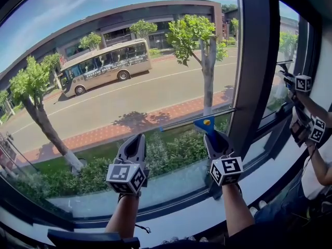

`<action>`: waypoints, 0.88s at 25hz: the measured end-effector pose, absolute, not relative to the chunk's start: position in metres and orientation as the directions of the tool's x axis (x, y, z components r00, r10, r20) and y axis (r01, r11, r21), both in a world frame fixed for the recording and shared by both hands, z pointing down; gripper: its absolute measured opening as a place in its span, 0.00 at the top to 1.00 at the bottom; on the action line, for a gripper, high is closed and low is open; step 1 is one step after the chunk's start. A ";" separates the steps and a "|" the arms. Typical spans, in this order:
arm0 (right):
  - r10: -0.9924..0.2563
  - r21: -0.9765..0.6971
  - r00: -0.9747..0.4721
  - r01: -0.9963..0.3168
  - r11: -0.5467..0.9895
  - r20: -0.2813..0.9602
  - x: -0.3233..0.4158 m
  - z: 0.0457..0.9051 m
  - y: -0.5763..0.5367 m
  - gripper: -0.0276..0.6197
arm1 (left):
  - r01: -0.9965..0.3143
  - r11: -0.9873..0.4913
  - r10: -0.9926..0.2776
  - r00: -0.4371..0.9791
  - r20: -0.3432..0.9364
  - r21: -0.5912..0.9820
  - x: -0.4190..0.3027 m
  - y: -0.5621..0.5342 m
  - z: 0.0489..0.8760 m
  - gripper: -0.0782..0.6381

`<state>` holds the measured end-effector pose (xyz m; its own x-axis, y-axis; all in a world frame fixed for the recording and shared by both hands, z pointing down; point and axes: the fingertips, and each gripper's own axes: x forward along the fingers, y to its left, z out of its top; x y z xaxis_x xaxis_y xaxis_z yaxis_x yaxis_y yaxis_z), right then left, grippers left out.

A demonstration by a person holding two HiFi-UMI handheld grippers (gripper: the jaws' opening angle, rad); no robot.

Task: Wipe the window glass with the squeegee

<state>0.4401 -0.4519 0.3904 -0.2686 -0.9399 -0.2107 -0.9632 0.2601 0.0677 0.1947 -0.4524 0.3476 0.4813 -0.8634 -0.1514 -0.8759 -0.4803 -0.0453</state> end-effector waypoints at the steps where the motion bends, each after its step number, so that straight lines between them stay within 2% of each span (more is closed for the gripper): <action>1: -0.941 0.065 -0.268 -0.963 0.260 -0.206 0.440 0.392 -0.452 0.74 | -0.876 -0.481 -0.863 0.482 -0.150 -0.045 0.195 -0.453 0.348 0.89; 6: -0.947 0.051 -0.269 -0.963 0.265 -0.175 0.441 0.403 -0.450 0.74 | -0.880 -0.472 -0.873 0.474 -0.116 -0.047 0.197 -0.451 0.350 0.89; 12: -0.955 0.049 -0.275 -0.961 0.271 -0.112 0.414 0.486 -0.449 0.74 | -0.878 -0.476 -0.872 0.478 -0.108 -0.045 0.173 -0.450 0.411 0.89; 22: -0.957 0.049 -0.283 -0.959 0.280 -0.056 0.422 0.501 -0.451 0.74 | -0.877 -0.480 -0.873 0.481 -0.082 -0.030 0.184 -0.451 0.416 0.89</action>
<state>0.4223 -0.4509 0.5010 -0.2830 -0.9575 -0.0559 -0.9586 0.2805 0.0495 0.1840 -0.4514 0.4163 0.4810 -0.8729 -0.0819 -0.8766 -0.4803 -0.0297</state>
